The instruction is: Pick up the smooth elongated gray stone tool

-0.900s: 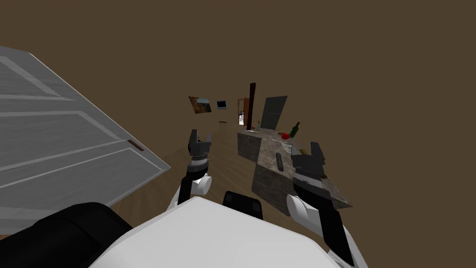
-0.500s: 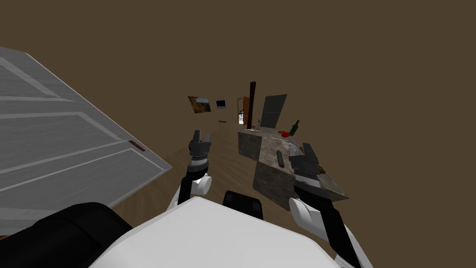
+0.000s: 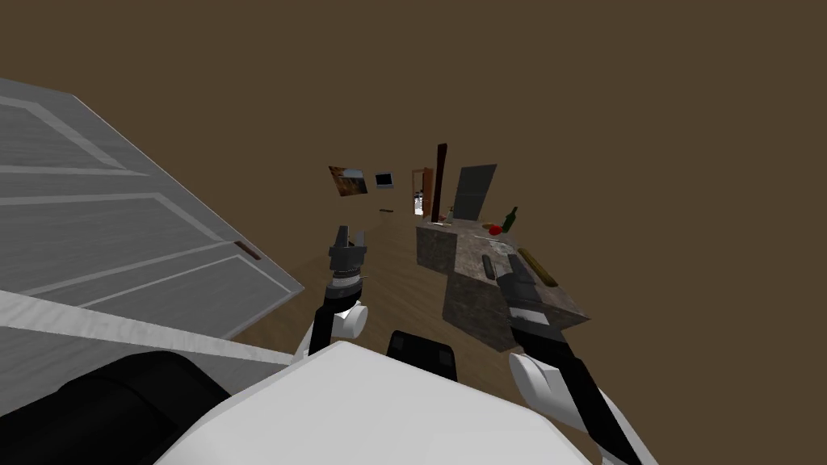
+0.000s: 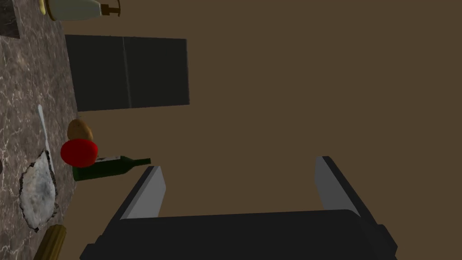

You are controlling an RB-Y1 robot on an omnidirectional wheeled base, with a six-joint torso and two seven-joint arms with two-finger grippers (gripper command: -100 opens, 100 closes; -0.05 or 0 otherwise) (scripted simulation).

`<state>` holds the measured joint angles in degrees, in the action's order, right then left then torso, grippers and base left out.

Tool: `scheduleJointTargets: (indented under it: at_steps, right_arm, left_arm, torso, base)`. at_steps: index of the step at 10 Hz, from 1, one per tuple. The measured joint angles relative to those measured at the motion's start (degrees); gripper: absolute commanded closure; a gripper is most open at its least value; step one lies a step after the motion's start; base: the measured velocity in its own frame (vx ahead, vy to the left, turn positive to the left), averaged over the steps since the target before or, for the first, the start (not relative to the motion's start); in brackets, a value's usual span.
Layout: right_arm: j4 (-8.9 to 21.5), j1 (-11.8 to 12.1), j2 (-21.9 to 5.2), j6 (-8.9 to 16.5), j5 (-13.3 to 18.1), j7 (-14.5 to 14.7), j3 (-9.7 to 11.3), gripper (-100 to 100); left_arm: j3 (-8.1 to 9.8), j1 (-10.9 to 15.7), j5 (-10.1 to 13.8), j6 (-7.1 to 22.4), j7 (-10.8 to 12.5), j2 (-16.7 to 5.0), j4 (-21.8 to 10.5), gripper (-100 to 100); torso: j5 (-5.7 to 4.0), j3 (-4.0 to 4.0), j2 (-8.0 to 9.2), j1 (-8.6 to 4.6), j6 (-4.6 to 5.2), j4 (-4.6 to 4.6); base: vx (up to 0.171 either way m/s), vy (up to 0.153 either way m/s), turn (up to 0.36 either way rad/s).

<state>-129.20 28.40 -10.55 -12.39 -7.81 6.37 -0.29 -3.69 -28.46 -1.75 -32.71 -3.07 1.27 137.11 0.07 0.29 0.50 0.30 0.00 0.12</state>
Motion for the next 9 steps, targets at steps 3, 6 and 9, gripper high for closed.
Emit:
scheduleJointTargets:
  at_steps: [3,6,9]
  right_arm:
    - [2.72,0.58,-3.70,3.66,-3.40,4.18,1.14,-100]
    - [5.24,1.87,-8.12,7.83,-7.77,8.20,1.68,-100]
    - [7.21,2.33,-10.24,11.45,-10.55,11.95,2.46,-100]
  left_arm:
    - [0.00,0.00,0.00,0.00,0.00,0.00,0.00,0]
    - [0.00,0.00,0.00,0.00,0.00,0.00,0.00,0]
    - [0.00,-0.01,0.00,0.00,0.00,0.00,0.00,0]
  torso:
    - [-0.02,-0.03,-0.06,-0.08,0.00,-0.01]
    - [-0.02,-0.10,-0.18,-0.09,-0.01,-0.04]
    - [-0.02,-0.17,-0.31,-0.12,0.00,-0.06]
  base:
    - [-0.116,0.062,0.006]
    - [-0.078,0.054,0.016]
    - [-0.057,0.051,0.042]
